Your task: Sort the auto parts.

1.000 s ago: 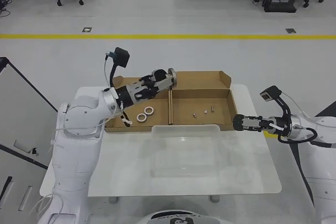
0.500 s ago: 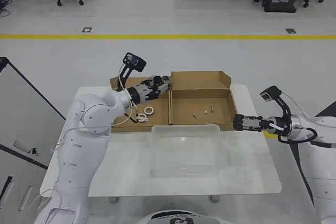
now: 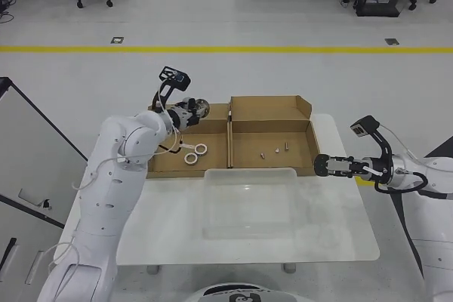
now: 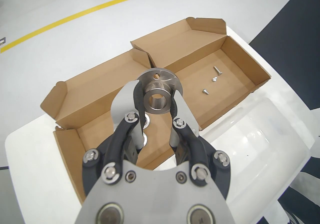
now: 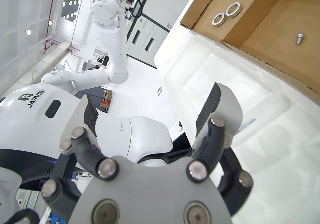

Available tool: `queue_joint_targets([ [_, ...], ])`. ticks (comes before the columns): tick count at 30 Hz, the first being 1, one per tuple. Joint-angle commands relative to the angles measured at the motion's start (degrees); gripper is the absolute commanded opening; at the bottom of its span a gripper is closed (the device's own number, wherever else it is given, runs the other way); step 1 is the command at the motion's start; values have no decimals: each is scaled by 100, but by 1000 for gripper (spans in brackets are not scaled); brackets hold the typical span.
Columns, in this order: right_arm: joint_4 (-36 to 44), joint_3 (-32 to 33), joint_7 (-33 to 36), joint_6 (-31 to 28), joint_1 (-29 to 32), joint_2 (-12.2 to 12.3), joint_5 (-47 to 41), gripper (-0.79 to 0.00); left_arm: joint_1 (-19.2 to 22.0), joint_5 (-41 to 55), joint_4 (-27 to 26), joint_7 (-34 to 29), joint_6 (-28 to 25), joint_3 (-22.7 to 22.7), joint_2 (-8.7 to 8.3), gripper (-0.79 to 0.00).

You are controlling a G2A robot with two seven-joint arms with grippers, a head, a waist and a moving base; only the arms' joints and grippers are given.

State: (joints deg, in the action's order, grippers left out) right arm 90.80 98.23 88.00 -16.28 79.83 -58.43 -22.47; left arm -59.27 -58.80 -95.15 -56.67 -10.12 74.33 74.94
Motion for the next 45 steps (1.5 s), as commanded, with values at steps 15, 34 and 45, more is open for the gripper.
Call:
queue_joint_targets([
  [15,0,0,0,0,0,0,0,0,45,-945,261,-700,281,-110,-103,-785],
  [34,0,0,0,0,0,0,0,0,529,-861,1568,-1466,299,-312,-115,-785],
  [45,0,0,0,0,0,0,0,0,654,-439,1911,-1644,431,-332,-97,-785],
])
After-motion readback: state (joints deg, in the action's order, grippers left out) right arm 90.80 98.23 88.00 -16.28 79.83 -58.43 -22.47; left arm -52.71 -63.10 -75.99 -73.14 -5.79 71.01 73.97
